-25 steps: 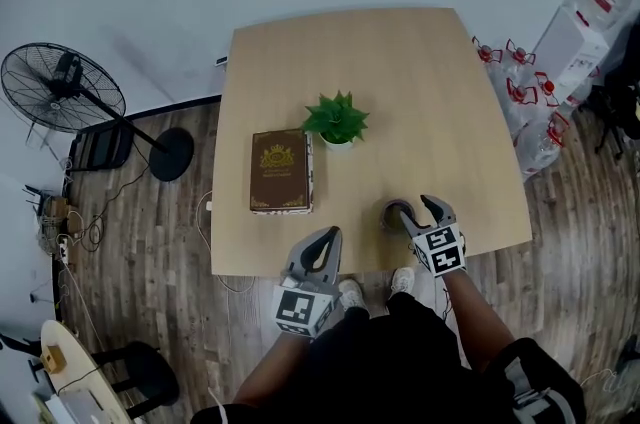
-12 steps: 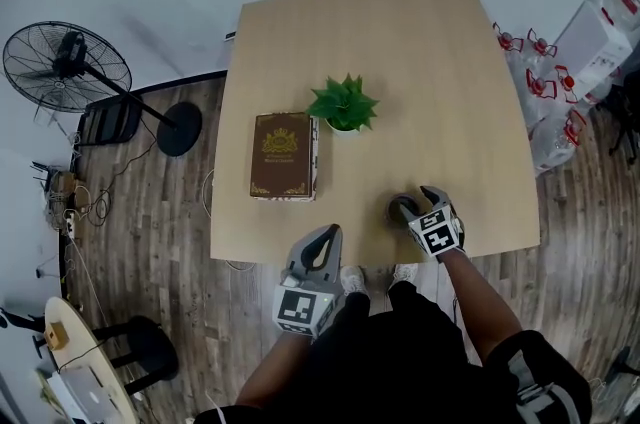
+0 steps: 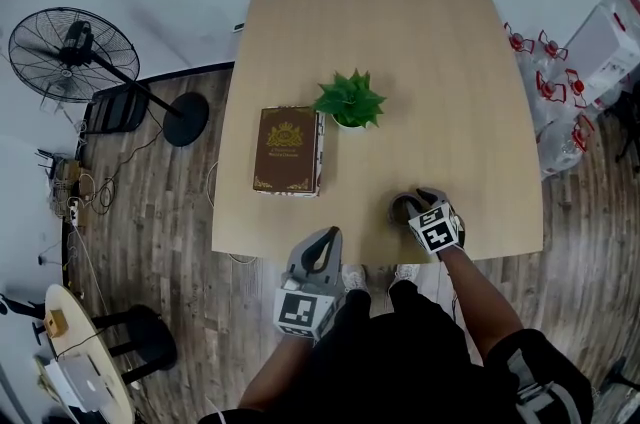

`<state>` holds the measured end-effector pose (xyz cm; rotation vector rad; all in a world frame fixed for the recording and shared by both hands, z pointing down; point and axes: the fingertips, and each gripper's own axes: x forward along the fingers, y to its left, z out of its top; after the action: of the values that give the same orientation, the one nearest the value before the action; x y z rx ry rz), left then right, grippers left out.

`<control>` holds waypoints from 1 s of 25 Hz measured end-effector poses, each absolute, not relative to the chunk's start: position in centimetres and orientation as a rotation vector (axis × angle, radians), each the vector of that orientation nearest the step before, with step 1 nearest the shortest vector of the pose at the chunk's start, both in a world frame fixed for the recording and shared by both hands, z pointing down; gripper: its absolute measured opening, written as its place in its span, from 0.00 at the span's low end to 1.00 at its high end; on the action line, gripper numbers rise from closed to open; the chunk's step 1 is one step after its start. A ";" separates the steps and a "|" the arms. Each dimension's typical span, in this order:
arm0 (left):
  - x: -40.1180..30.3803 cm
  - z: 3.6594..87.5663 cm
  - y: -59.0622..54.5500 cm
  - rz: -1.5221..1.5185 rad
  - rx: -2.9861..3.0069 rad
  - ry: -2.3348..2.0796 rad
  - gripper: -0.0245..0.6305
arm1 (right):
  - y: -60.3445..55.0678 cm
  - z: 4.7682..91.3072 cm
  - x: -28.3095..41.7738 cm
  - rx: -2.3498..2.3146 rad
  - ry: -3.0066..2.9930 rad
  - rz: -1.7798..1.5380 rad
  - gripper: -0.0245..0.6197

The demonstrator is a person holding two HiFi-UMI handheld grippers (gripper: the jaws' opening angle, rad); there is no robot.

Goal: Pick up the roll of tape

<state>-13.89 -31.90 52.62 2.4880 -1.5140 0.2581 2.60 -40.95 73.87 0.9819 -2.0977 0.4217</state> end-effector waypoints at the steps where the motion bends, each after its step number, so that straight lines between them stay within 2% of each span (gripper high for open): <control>1: -13.9 52.6 -31.8 0.256 2.482 -1.517 0.04 | -40.9 73.9 2.6 0.979 -2.096 0.419 0.20; 5: -13.7 52.5 -31.7 0.258 2.476 -1.527 0.04 | -40.8 74.0 2.5 0.990 -2.108 0.416 0.15; 15: -13.2 52.3 -31.7 0.272 2.496 -1.528 0.04 | -41.2 71.8 2.8 1.053 -2.162 0.378 0.12; 25: -12.0 51.6 -32.3 0.261 2.534 -1.507 0.04 | -41.6 63.6 3.4 1.196 -2.282 0.304 0.12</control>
<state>-12.02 -32.27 51.60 2.5336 -1.5074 0.2614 3.36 -41.61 63.56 1.1964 -2.2818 0.3039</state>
